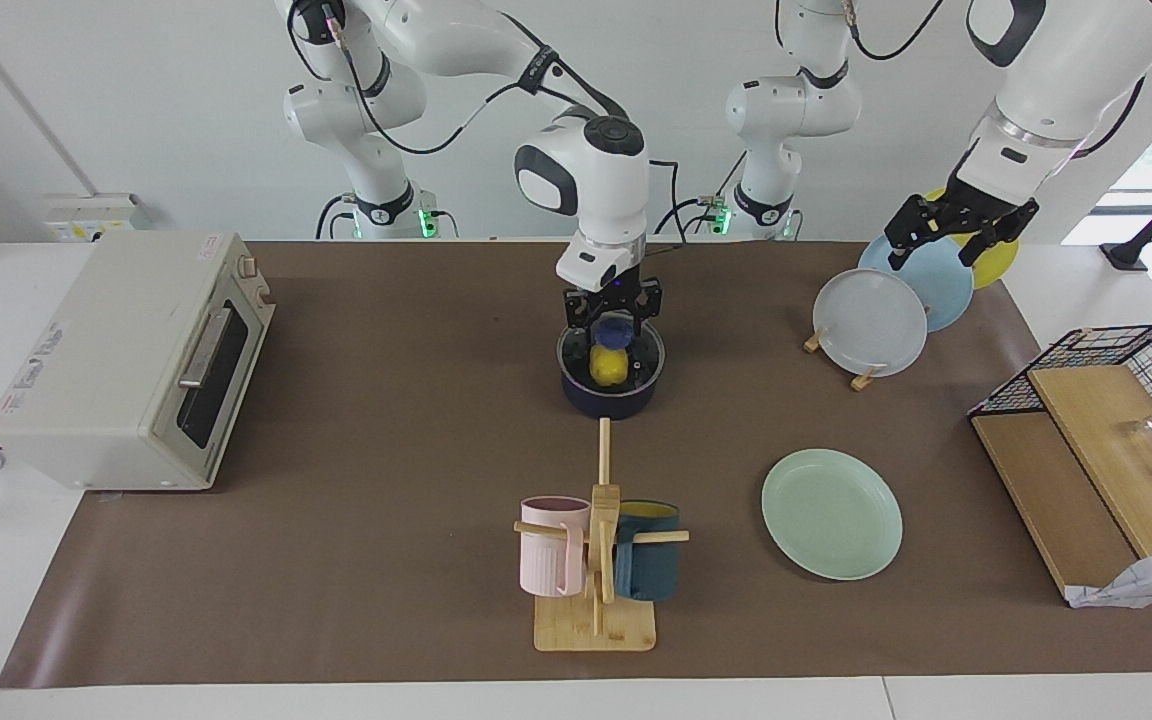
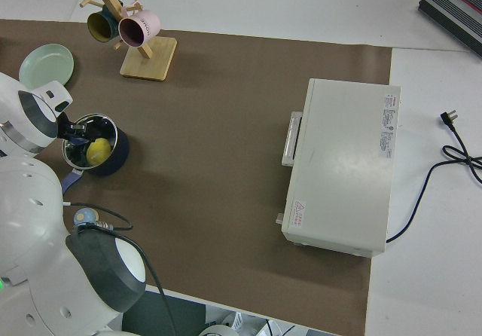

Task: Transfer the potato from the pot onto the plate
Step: 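Grasp the glass lid knob with the right gripper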

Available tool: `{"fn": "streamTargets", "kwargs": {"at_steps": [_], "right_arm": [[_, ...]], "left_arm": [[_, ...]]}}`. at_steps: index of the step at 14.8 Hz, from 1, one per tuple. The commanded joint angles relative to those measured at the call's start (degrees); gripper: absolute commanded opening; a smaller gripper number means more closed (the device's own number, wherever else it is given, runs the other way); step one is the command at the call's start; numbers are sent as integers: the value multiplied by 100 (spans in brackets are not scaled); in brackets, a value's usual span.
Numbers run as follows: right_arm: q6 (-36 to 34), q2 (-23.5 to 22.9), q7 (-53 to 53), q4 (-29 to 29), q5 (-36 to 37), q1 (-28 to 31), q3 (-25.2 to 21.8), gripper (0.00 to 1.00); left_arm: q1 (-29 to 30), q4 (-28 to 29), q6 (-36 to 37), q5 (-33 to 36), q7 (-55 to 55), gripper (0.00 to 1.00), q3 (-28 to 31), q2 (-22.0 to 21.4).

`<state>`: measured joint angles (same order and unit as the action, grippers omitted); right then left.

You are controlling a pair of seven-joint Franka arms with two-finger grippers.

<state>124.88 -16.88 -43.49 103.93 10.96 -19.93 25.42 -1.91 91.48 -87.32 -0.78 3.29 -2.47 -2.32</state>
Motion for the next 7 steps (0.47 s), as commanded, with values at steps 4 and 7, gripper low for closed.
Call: {"fn": "streamTargets", "kwargs": {"at_steps": [4,7], "right_arm": [[-471,-52,199,-530,108,138,78,34],[-1061,-35,822,-944,38,383,51,34]], "left_arm": [[59,124,-39,-72,49,100,-26,-93],[59,124,-39,-72,49,100,-26,-93]]}}
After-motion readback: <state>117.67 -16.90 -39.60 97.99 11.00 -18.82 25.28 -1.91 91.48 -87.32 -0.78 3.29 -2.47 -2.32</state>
